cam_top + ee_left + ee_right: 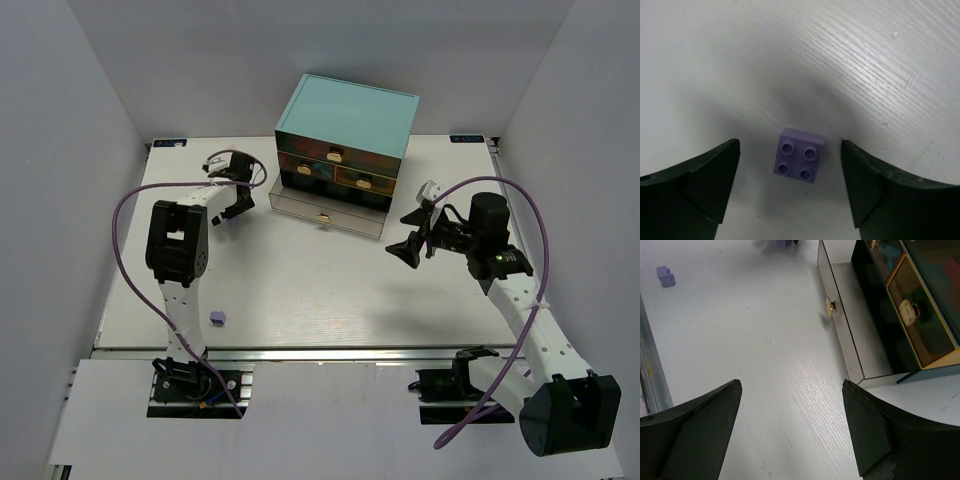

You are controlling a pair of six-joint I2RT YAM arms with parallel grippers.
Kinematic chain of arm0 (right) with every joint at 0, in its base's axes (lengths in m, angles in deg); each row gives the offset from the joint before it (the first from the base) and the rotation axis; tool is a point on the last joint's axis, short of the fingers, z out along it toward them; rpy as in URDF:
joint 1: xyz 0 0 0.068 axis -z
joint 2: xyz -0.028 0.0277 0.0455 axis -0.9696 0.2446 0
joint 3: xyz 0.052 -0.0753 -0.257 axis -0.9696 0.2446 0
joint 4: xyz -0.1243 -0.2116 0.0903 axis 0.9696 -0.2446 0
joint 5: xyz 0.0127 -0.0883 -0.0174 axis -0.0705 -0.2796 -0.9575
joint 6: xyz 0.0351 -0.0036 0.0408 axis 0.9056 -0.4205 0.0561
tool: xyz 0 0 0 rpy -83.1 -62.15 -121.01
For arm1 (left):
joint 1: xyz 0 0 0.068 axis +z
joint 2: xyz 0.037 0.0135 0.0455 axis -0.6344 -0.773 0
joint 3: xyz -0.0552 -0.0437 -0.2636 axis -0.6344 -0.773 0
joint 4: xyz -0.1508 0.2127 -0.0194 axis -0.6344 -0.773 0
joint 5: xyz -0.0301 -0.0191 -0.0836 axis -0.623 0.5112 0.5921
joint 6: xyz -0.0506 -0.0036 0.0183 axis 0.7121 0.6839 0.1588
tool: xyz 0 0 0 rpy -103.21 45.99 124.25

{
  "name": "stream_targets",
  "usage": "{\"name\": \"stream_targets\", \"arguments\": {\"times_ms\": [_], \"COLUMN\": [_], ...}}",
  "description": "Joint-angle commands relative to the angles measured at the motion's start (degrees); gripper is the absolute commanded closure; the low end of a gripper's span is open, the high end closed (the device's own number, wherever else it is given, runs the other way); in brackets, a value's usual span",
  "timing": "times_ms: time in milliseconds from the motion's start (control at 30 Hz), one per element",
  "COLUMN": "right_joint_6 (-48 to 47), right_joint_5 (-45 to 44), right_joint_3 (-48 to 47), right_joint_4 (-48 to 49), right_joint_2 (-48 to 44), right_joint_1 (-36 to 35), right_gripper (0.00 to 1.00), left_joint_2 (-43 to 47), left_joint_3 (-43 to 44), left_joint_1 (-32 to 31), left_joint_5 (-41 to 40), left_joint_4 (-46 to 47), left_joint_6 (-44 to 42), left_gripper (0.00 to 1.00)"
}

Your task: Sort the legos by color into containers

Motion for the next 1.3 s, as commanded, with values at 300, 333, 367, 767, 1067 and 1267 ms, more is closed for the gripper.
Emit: {"name": "stream_targets", "arguments": {"times_ms": [300,333,367,767,1067,1267], "right_joint_6": [-0.9,-0.9,-0.9,-0.9,-0.4,-0.5], "right_joint_5": [0.1,0.1,0.3,0.9,0.7,0.9], "right_joint_3": [-0.8,-0.8,-0.8,-0.9,-1.1,-0.9], "right_joint_4": [0.4,0.5,0.4,0.3,0.3,0.2], "right_joint_2": [0.9,0.9,0.7,0.6,0.6,0.9], "right_joint_1": [0.1,0.0,0.2,-0.2,0.1,0.1], "right_gripper": [0.13,0.13,0.14,0.16,0.18,0.19], "left_joint_2": [4.1,5.4,6.2,31.5,20.9,13.4], "left_joint_3": [-3.9,-4.1,-4.5,-20.4,-10.3,-2.6], "left_joint_1": [1.0,1.0,1.0,-0.7,-2.4,-2.9], "left_joint_5": [8.8,9.1,9.5,39.1,47.7,47.4], "left_joint_4": [3.6,3.9,4.4,27.0,28.3,27.7], "left_joint_6": [-3.3,-3.6,-4.3,-11.2,-1.7,0.6], "left_gripper": [0.57,0.62,0.71,1.00,1.00,0.87]}}
